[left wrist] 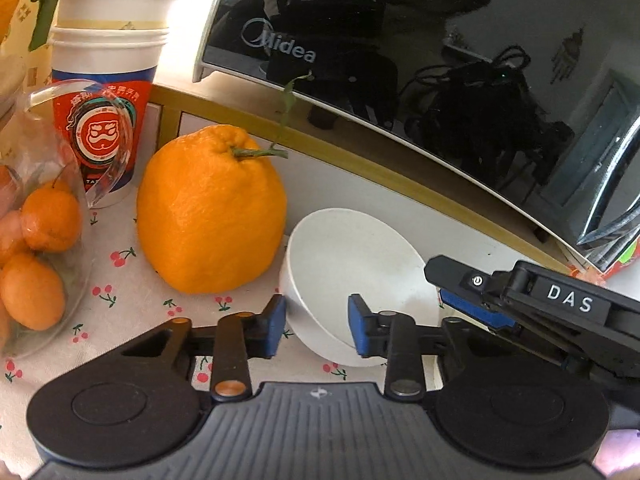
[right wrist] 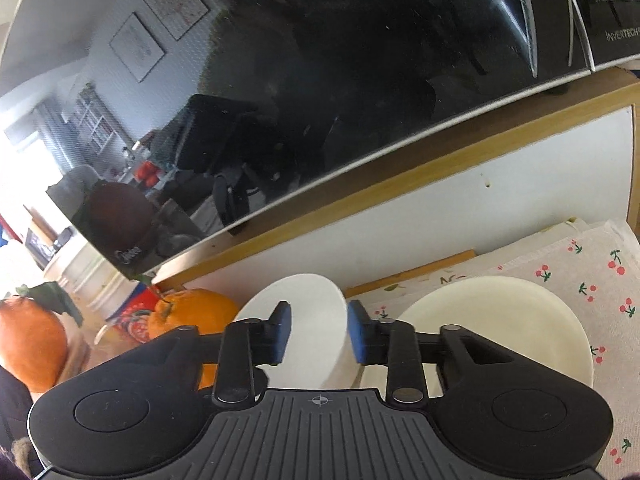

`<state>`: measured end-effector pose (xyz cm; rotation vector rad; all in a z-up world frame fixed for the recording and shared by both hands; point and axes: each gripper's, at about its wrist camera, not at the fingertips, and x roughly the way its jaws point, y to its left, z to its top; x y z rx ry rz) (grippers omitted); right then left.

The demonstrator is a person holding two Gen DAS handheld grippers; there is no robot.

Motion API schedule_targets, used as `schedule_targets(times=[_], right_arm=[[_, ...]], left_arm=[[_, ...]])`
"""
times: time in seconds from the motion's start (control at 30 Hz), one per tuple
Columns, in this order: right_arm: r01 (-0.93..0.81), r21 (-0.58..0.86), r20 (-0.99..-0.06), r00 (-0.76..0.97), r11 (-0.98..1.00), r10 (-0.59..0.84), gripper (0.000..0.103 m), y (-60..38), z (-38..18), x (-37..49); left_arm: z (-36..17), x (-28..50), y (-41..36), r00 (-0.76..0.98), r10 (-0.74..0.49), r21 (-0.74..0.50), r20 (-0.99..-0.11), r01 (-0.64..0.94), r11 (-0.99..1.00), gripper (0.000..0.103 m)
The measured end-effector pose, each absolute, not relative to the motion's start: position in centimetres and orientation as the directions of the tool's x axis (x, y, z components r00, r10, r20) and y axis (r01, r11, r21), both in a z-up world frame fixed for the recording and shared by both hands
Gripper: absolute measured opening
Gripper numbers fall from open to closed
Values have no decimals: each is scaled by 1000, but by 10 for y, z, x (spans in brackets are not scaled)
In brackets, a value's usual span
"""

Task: Organize plates and bowls
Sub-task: 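Close the left gripper on the white bowl rim while the right gripper grips its opposite rim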

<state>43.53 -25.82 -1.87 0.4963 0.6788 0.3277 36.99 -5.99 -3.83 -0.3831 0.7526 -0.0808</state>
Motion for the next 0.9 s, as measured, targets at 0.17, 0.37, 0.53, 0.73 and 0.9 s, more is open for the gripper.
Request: schedule_targets(times=[0.17, 0.37, 0.53, 0.73, 0.9], right_arm=[[-117, 513, -533, 733, 850, 422, 19, -255, -24, 437], [-117, 507, -536, 733, 854, 419, 11, -253, -27, 437], [-132, 494, -534, 733, 859, 420, 10, -251, -16, 430], [-138, 499, -521, 741, 855, 424, 10, -248, 3, 415], [-143, 488, -524, 741, 861, 420, 10, -243, 22, 396]], left_arm=[[-35, 372, -60, 729, -195, -348, -656, -63, 935, 21], [-28, 371, -58, 733, -171, -327, -659, -75, 942, 18], [-20, 366, -59, 727, -164, -321, -667, -81, 944, 14], [3, 350, -57, 733, -161, -315, -661, -77, 946, 14], [24, 331, -55, 740, -160, -312, -653, -70, 948, 14]])
